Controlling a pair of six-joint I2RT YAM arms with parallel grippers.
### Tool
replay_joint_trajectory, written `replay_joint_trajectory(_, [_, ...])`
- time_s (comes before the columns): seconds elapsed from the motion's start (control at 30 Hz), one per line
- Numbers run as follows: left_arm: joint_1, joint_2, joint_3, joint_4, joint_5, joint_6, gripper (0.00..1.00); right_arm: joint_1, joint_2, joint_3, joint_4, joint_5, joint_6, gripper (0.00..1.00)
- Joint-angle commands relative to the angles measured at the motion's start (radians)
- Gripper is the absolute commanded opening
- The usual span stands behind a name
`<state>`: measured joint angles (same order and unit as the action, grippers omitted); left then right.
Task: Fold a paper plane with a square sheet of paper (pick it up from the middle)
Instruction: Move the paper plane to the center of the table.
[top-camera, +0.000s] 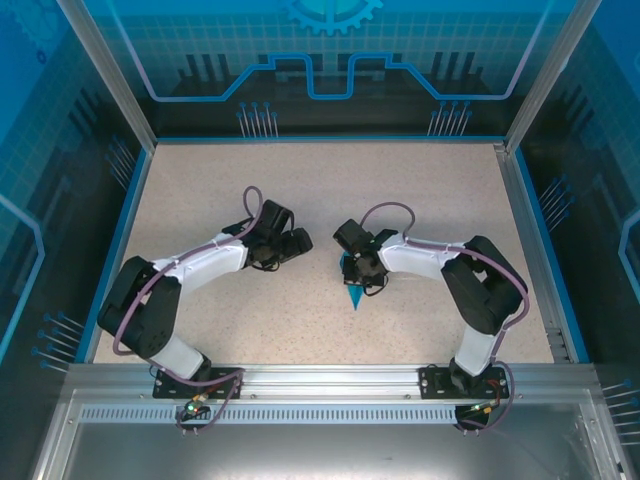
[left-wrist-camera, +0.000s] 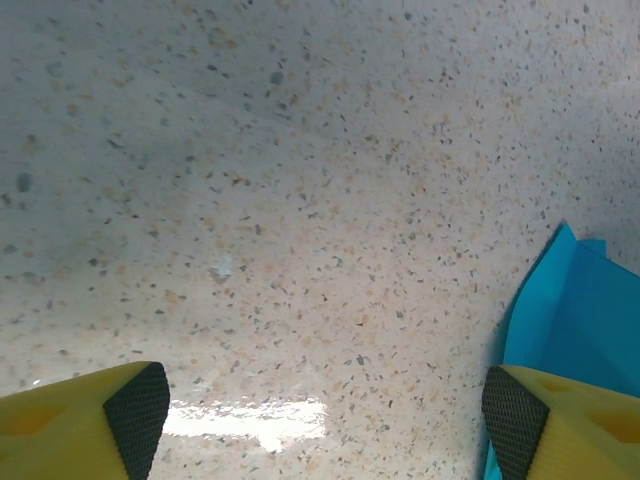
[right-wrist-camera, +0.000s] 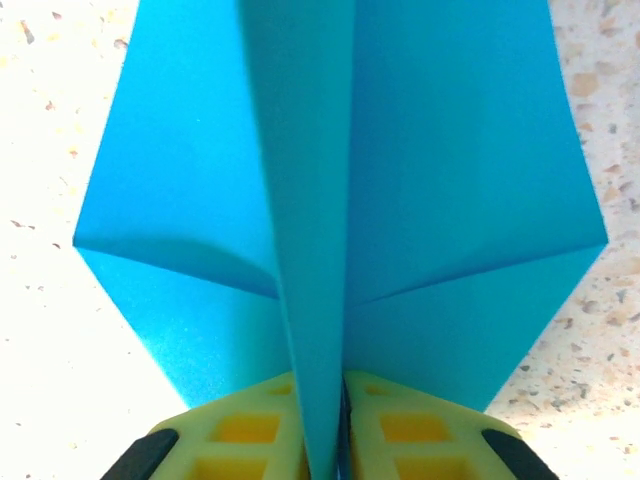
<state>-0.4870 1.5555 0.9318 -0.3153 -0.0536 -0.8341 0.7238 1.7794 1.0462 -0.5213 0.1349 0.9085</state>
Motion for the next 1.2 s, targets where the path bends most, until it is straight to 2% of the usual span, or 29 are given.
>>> replay_joint_trajectory(0.0, [0.012,-0.035,-0.021,-0.050,-0.059,0.006,0.88,0.025,0.039,0.026,-0.044,0.024,-0.005,0.16])
replay_joint_trajectory(0.3, [0.019,-0.045,-0.035,-0.073,-0.087,0.004,0.95,0.028,0.052,0.051,-0.066,0.026,0.001,0.11])
replay_joint_trajectory(0.37, [0.027,-0.054,-0.036,-0.091,-0.104,0.004,0.98,0.028,0.035,0.082,-0.082,0.028,-0.018,0.10])
replay_joint_trajectory(0.53, [0.085,-0.109,-0.059,-0.143,-0.144,0.024,0.98,0.008,0.031,0.218,-0.124,0.051,-0.105,0.09])
replay_joint_trajectory(0.77, [0.171,-0.201,-0.119,-0.180,-0.145,0.049,0.98,-0.055,0.188,0.460,-0.185,0.056,-0.222,0.09])
replay_joint_trajectory(0.97, [0.184,-0.196,-0.129,-0.188,-0.127,0.061,0.99,-0.088,0.338,0.657,-0.259,0.074,-0.272,0.10])
replay_joint_trajectory(1.17, [0.185,-0.172,-0.131,-0.166,-0.092,0.071,0.99,-0.102,0.452,0.774,-0.317,0.072,-0.272,0.11])
